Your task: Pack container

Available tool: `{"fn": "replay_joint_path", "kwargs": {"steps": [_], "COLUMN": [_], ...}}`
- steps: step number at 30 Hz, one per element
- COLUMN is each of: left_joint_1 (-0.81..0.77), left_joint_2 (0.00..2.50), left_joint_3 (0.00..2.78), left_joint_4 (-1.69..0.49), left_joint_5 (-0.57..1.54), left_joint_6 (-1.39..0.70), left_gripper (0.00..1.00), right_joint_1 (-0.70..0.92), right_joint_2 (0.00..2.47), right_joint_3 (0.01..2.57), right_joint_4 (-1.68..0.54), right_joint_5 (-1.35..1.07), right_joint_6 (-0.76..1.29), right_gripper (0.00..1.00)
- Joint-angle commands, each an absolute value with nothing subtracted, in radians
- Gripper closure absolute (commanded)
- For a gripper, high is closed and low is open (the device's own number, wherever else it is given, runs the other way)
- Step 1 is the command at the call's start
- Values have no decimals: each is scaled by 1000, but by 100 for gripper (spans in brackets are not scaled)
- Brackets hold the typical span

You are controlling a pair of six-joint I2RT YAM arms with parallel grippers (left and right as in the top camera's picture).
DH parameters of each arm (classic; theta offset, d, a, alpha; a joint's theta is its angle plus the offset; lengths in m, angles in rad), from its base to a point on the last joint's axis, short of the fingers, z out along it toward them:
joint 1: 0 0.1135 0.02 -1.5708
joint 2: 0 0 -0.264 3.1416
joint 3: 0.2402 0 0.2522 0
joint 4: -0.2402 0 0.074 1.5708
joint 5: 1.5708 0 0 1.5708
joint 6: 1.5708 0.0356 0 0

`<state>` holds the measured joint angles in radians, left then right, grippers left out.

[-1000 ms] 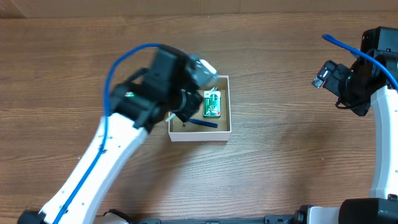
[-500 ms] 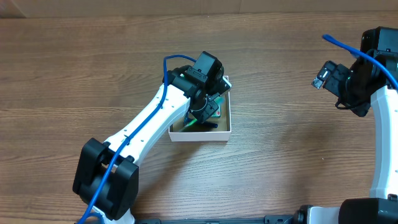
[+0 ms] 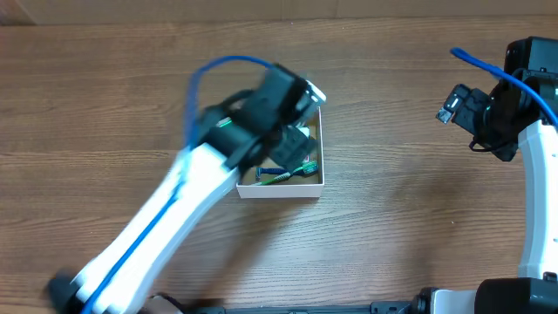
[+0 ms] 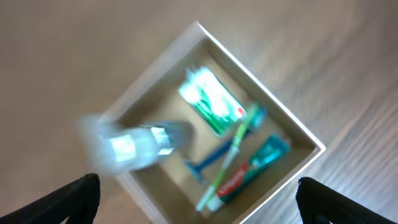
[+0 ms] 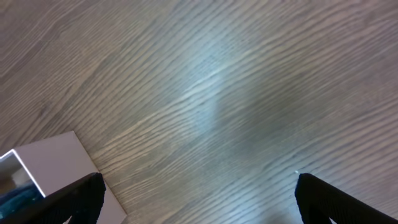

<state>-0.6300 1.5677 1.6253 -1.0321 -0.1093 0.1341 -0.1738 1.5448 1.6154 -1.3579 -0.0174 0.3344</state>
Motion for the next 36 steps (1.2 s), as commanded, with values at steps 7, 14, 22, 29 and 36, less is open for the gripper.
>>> {"fn": "replay_joint_path", "kwargs": {"steps": [7,14,22,29,36], "left_joint_1": [-186,51,103,102,102], "left_joint_2": [1301,1324,1306,1055,620], "left_joint_3": [1660,1660,1655,1466,1150], "left_joint_4": [-1074,-1111,-1165,-1124,-1070], "left_joint_5": [-135,-112,20,23,50], "left_joint_6": [-12,-62,31,30,38], "left_gripper": [0,0,0,0,0], "right_joint_1": [48,60,60,65,66], "right_joint_2": [1547,1547,1541,1425,1045], "right_joint_3": [1617,1617,1617,1512,1158], "right_joint_4": [-1077,-923,-1063,-1076,-926], "right_joint_5": [-9,-10,11,81,81], "right_joint_6": [316,301,258,335,346], "right_gripper": [0,0,0,0,0]}}
